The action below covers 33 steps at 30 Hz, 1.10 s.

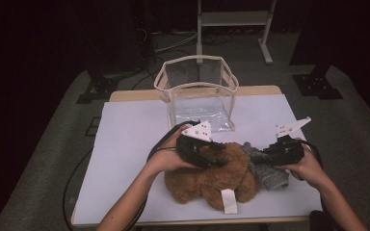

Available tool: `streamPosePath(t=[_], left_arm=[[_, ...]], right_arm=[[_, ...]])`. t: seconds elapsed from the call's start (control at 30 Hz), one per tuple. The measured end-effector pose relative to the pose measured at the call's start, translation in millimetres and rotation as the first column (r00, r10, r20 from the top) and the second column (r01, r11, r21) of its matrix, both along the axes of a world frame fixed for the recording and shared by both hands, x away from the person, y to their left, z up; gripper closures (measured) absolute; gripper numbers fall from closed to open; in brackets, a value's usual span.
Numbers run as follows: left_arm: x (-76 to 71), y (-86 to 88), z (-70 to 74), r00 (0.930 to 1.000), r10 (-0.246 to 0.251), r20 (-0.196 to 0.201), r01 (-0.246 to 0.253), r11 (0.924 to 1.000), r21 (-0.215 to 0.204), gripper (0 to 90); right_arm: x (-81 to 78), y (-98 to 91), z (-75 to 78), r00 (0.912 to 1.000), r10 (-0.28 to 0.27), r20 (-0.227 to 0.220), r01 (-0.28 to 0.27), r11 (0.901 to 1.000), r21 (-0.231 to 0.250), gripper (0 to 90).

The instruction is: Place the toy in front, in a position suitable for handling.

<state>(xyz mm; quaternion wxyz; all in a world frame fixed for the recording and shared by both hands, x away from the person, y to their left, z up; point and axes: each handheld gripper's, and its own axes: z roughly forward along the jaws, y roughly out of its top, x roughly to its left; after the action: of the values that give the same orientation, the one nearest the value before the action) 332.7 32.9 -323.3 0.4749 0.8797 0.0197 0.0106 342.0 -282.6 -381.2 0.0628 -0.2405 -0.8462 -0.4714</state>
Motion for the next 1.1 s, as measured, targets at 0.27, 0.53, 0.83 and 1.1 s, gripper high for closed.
streamPosePath(t=[0.27,0.53,0.83,1.1], left_arm=[[-8.0,41.8,-6.5,0.998,0.063,0.009,-0.063,0.9979,0.01,42.0],[-15.5,79.1,-29.3,0.9916,0.129,-0.006,-0.129,0.9911,0.034,37.1],[-17.7,95.5,-47.3,0.9868,0.157,-0.039,-0.156,0.9874,0.023,34.5],[-18.2,96.3,-46.7,0.9875,0.154,-0.034,-0.154,0.988,0.018,34.3]], right_arm=[[-1.0,-4.1,19.6,0.9976,-0.027,0.064,0.026,0.9996,0.007,73.5],[2.2,22.4,47.6,0.9902,0.018,0.138,-0.014,0.9994,-0.033,72.8],[-0.1,22.5,39.6,0.9908,0.013,0.135,-0.007,0.999,-0.045,72.9],[-11.5,-35.2,1.9,0.9873,-0.133,0.088,0.142,0.9832,-0.114,72.6]])
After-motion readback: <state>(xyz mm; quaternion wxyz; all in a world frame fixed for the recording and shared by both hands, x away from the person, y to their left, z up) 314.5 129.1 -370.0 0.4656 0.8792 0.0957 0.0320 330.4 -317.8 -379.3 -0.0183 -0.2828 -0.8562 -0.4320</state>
